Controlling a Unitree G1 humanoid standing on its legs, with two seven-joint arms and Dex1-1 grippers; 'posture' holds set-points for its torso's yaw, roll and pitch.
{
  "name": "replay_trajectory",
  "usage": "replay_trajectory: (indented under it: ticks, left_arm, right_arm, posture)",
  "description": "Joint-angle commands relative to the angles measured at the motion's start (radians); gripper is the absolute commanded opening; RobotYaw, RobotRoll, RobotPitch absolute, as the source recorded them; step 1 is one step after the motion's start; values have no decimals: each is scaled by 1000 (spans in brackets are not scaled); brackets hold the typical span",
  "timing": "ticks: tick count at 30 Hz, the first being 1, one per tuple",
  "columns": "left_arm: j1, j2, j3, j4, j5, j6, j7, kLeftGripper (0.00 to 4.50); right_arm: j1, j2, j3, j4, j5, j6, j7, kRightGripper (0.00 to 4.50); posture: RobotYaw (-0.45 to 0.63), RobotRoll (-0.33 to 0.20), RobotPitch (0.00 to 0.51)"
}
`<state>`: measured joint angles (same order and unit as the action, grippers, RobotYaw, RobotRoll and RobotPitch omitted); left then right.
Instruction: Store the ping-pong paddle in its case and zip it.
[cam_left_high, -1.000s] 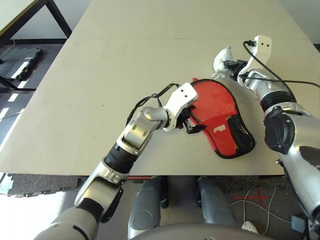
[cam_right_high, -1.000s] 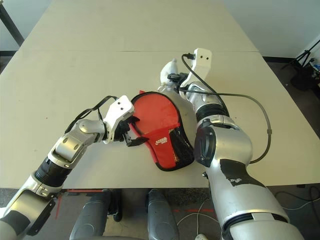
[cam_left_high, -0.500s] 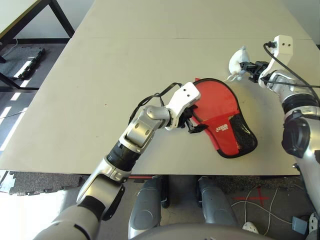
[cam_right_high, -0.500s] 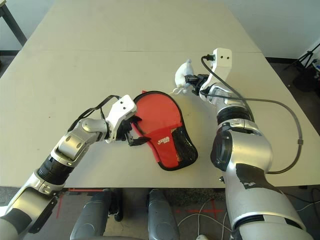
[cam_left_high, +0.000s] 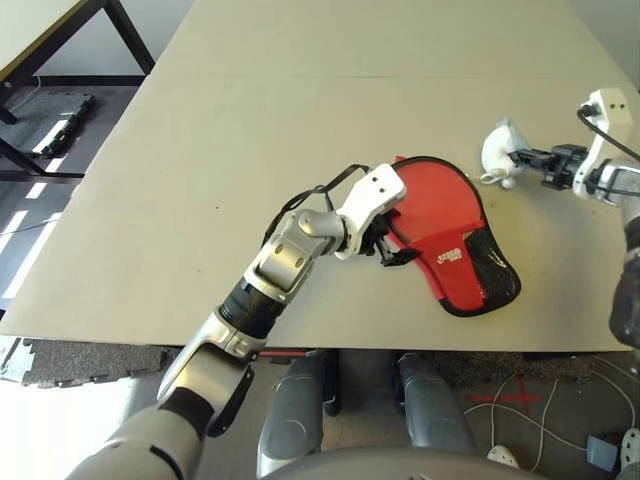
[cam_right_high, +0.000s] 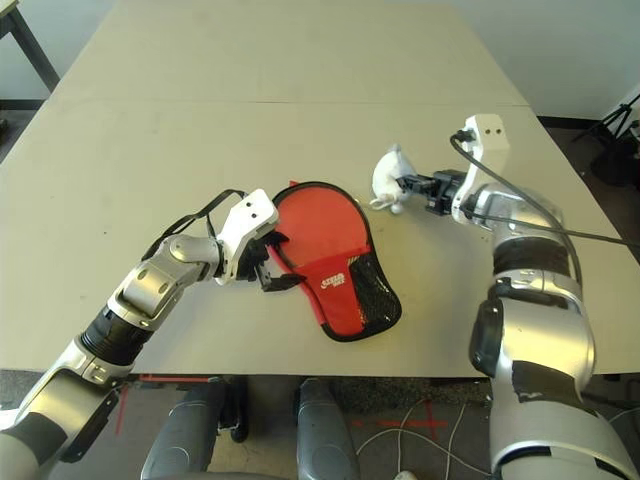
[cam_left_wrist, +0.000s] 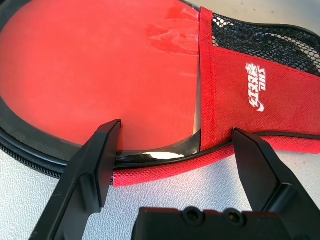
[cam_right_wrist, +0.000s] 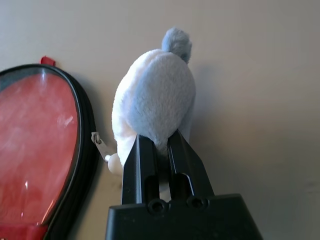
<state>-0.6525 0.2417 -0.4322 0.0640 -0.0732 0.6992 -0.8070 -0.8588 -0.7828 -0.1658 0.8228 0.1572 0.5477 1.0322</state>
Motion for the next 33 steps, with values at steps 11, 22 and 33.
replay_trajectory:
  ticks: [11, 22, 33]
  left_arm:
    - [21, -13, -46, 100, 13, 9, -19, 4500]
    - [12, -9, -38, 119, 16, -4, -19, 4500]
    - [11, -13, -36, 132, 21, -12, -18, 4500]
  right_arm:
    - [250, -156, 71, -315, 118, 196, 297, 1]
    - [494, -248, 91, -579, 251, 217, 470, 1]
    - [652, -284, 106, -733, 318, 220, 483, 1]
  posture:
    - [-115, 0, 210]
    - [-113, 0, 200]
    - [-120, 0, 194]
